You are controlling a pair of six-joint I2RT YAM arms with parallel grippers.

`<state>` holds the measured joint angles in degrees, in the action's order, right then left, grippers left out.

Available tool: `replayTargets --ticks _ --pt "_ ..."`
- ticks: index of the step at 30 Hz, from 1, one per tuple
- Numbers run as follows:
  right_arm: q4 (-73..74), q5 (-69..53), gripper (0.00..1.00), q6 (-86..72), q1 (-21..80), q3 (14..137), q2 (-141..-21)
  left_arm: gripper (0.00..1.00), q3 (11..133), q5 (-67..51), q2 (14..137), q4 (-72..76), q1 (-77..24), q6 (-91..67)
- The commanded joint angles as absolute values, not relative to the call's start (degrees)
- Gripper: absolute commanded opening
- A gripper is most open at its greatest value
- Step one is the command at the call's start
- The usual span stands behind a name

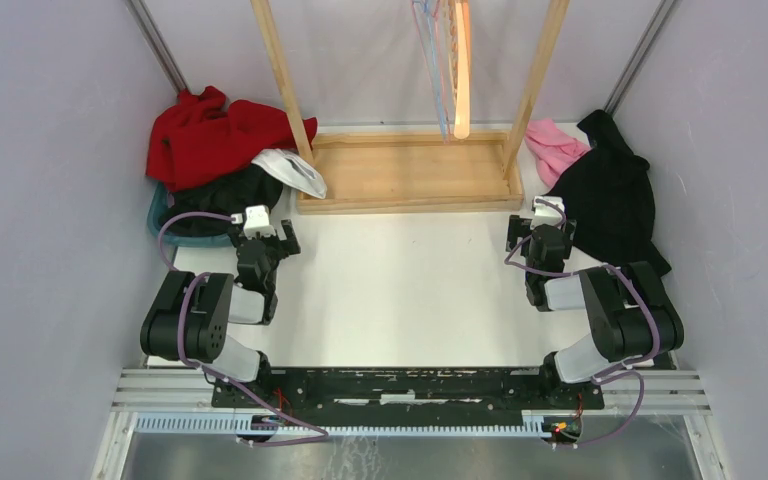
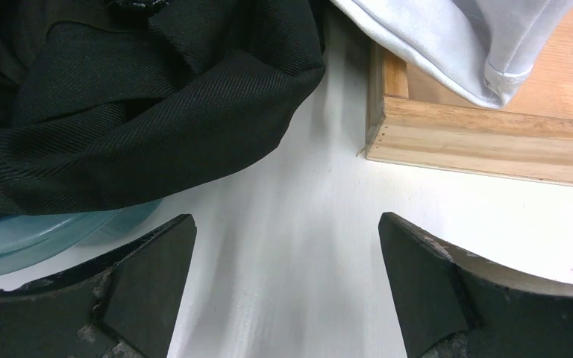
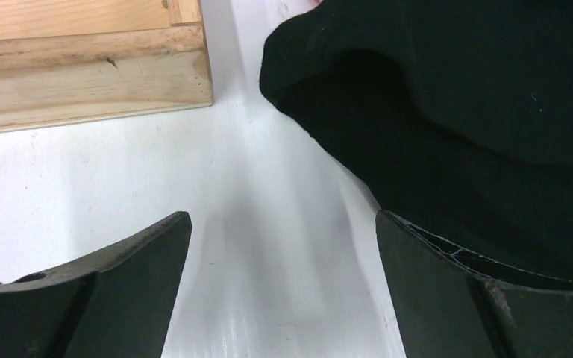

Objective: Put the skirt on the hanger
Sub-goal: Pick up the skirt from the bin.

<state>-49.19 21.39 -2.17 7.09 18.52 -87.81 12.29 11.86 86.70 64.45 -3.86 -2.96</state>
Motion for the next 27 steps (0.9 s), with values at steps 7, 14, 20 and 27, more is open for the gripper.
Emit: replayTargets --ticks 7,14,20,27 --pt "-51.25 20.90 1.00 -2.90 6.80 20.15 -86.65 0.99 13.18 11.80 87.00 67.89 -3.55 -0.53" --pt "-51.42 20.94 1.00 -2.80 6.84 20.04 -86.65 0.99 13.17 11.83 87.01 67.86 -3.60 -0.48" --pt "-51.68 21.09 1.00 -2.64 6.85 19.89 -86.50 0.99 13.18 11.84 86.96 67.93 -3.63 -0.46" --pt "-51.79 21.09 1.00 -2.71 6.85 19.86 -86.56 0.99 13.18 11.78 86.96 67.92 -3.60 -0.55"
